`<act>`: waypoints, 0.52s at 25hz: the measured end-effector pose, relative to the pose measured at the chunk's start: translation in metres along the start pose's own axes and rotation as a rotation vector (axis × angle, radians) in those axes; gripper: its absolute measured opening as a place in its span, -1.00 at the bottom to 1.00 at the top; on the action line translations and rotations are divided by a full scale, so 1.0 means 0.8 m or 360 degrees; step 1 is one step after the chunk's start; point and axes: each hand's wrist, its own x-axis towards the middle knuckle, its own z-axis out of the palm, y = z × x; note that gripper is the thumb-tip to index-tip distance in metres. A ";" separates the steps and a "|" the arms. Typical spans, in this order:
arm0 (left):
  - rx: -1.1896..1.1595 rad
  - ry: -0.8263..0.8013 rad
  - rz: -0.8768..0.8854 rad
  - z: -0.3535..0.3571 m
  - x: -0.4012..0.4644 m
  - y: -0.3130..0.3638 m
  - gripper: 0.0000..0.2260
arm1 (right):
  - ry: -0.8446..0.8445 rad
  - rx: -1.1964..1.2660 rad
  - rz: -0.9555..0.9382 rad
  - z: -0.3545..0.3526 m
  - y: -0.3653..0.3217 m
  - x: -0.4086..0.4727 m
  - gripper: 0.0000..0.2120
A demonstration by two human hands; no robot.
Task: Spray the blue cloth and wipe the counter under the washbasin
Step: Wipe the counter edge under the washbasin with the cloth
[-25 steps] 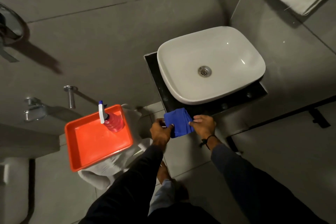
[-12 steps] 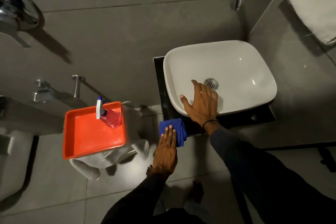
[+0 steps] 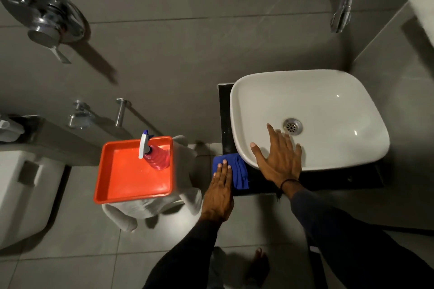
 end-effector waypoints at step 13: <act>0.0139 -0.0188 0.0220 -0.146 0.255 -0.055 -0.33 | 0.0061 -0.0145 0.0101 0.005 -0.002 0.002 -0.25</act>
